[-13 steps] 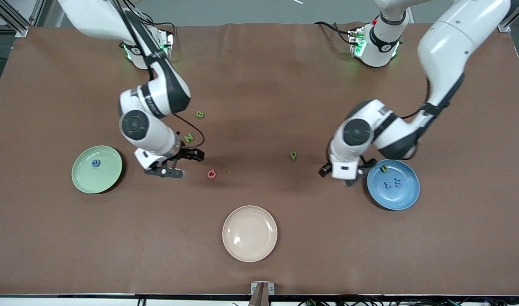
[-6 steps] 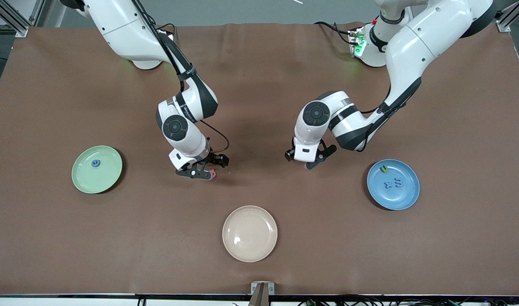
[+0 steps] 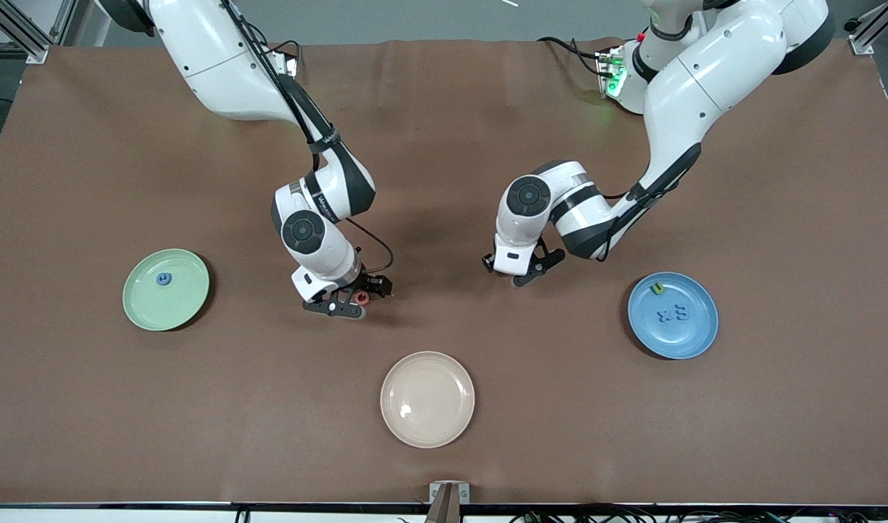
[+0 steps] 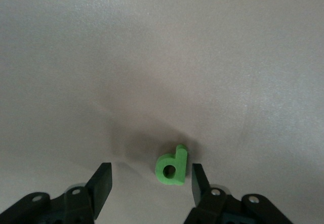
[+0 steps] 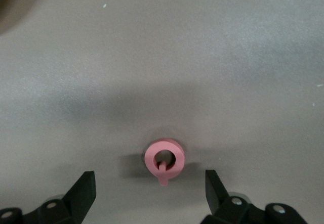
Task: Sort upper and lower case letters into plates
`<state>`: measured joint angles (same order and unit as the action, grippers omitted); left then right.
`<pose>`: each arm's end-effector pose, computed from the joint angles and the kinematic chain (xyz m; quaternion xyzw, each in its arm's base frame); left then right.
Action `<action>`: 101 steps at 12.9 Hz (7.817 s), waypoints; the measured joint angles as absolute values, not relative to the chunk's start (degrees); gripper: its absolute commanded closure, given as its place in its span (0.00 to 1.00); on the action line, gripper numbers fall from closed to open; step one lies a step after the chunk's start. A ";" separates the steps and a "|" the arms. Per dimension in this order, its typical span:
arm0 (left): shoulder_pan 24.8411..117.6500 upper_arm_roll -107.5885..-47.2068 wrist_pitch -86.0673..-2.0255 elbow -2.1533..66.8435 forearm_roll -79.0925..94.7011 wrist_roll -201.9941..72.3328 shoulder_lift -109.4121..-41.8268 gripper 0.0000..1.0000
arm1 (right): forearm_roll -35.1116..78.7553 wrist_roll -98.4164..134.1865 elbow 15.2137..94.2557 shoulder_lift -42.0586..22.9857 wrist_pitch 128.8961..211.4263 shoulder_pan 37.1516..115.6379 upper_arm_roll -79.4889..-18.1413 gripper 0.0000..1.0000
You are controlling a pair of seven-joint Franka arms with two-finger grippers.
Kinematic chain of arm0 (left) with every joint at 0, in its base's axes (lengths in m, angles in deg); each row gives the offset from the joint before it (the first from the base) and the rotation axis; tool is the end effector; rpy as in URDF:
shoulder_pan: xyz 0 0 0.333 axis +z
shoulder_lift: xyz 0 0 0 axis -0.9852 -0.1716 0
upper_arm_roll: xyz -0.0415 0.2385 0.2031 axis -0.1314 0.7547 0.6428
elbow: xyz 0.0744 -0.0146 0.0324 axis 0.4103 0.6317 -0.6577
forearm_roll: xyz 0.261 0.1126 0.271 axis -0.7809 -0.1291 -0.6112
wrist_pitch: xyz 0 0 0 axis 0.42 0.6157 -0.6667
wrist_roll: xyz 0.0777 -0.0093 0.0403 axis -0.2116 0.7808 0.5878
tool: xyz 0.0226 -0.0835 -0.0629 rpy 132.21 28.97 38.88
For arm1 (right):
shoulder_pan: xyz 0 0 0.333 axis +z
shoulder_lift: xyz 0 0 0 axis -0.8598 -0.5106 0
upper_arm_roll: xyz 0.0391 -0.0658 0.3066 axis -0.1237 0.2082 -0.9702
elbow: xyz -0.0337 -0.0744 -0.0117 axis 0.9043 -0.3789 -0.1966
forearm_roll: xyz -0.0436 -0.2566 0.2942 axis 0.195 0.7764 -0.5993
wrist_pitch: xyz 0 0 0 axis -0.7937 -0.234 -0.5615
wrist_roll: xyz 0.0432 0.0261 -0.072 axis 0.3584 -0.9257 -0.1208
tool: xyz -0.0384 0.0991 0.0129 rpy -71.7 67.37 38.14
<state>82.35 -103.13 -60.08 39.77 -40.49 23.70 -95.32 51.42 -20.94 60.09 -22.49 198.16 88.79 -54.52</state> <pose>0.4884 -0.3901 0.1810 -0.9595 -0.2805 0.0267 0.0047 0.5689 0.3239 0.1906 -0.9952 0.0860 0.0012 0.0471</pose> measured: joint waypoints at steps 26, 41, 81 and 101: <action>108.53 -103.57 -51.72 38.46 -41.16 -4.54 -86.45 0.62 | 56.09 -20.86 56.90 -25.00 195.97 88.67 -53.60 0.87; 112.60 -110.16 -26.89 17.16 -33.45 -37.24 -73.18 0.00 | 56.34 30.78 70.14 -4.43 180.94 54.05 -52.82 0.84; 87.41 -72.25 -12.73 18.02 -3.56 -63.87 -49.64 0.00 | 56.30 24.40 79.15 6.76 178.46 76.89 -55.14 0.00; 87.42 -72.32 -13.85 18.00 -3.56 -63.87 -49.65 0.00 | 56.30 24.42 90.95 -4.70 203.55 85.11 -55.12 0.17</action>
<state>87.42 -72.32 -13.85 18.00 -3.56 -63.87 -49.65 56.30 24.42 90.95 -4.70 203.55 85.11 -55.12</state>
